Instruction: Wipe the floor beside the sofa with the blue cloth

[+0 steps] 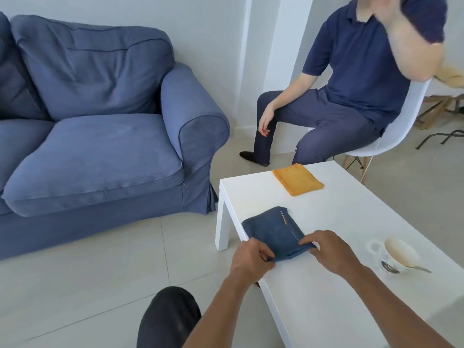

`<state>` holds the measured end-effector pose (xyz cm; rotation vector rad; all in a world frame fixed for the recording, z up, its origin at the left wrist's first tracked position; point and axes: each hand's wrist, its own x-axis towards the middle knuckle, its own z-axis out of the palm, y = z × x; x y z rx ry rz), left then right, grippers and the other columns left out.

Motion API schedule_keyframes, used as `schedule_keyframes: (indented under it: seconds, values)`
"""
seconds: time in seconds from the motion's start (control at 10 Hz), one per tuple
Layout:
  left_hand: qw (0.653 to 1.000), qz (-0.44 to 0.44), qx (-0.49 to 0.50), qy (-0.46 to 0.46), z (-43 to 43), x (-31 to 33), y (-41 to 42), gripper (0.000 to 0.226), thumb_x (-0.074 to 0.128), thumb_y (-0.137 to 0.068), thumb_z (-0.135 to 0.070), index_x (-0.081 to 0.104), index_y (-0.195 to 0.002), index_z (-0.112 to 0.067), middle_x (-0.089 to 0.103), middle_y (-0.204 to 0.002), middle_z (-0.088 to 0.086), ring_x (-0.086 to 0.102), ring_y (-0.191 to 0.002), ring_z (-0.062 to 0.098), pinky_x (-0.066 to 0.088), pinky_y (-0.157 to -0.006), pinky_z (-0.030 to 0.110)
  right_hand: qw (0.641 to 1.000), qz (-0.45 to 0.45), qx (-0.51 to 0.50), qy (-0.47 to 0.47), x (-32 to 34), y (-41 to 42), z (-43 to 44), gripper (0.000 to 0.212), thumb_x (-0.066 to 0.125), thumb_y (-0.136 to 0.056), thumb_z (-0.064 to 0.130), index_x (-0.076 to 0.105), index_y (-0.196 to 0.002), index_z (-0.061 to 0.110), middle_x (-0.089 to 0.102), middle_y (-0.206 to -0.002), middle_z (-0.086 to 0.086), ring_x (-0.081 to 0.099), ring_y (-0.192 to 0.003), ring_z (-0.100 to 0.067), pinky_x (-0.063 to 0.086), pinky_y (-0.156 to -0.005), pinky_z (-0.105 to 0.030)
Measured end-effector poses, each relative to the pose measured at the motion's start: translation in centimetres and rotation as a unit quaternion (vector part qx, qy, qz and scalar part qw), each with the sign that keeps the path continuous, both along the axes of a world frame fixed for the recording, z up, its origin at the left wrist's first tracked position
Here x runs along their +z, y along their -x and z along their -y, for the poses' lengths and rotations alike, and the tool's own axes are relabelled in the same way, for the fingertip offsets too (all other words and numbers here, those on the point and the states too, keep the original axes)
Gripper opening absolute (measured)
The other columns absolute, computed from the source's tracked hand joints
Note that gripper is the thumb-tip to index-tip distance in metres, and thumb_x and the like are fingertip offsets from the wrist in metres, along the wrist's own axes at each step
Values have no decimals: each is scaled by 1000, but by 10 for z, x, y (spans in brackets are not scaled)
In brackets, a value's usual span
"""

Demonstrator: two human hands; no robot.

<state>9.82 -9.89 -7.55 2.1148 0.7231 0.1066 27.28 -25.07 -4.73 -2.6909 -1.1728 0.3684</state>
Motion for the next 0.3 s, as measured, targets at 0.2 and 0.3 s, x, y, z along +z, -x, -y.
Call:
schedule_keyframes:
  seconds: [0.2,0.3]
  values:
    - [998,-15,2,-59,-5,13,22,18,66,-87,-21,80,-100,-24,77,-106,-9,70,-94,10,51,-81,19,1000,-5,-5,-20,4,24,3,36,51,-97,10,68,-126,25,67,-117,1,61,-112,-20,53,-90,-33]
    - [994,-21,33,-100,-10,29,39,27,60,-95,-24,73,-118,-23,71,-123,-4,67,-107,14,51,-95,26,997,-26,-29,-67,8,42,-5,38,51,-102,32,57,-139,23,63,-133,-1,59,-122,-21,49,-98,-32]
